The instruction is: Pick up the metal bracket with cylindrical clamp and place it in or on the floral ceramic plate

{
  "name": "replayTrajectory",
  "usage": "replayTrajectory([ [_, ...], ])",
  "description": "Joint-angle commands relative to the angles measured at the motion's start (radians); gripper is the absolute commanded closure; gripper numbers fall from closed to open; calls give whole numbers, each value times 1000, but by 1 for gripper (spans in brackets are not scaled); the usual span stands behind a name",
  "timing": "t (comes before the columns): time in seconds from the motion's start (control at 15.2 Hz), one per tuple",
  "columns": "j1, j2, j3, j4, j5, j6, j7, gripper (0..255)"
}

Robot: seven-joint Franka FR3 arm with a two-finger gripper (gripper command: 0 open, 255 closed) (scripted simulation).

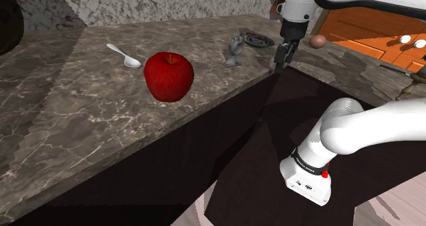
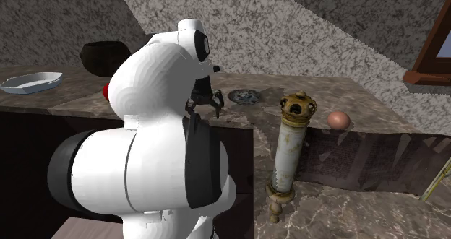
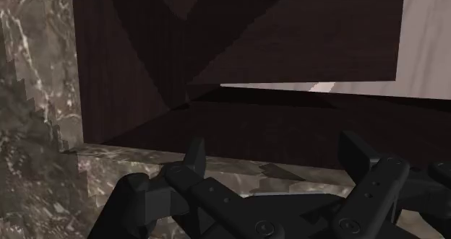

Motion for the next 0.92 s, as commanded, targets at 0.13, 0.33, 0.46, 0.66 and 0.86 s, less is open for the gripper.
replayTrajectory([
  [0.13, 4, 51, 20, 52, 30, 18, 34, 0],
  [0.33, 8, 127, 49, 135, 70, 41, 82, 0],
  [0.46, 10, 177, 66, 194, 92, 54, 114, 0],
  [0.66, 11, 254, 91, 289, 119, 69, 161, 0],
  [0.86, 11, 331, 115, 391, 140, 78, 207, 0],
])
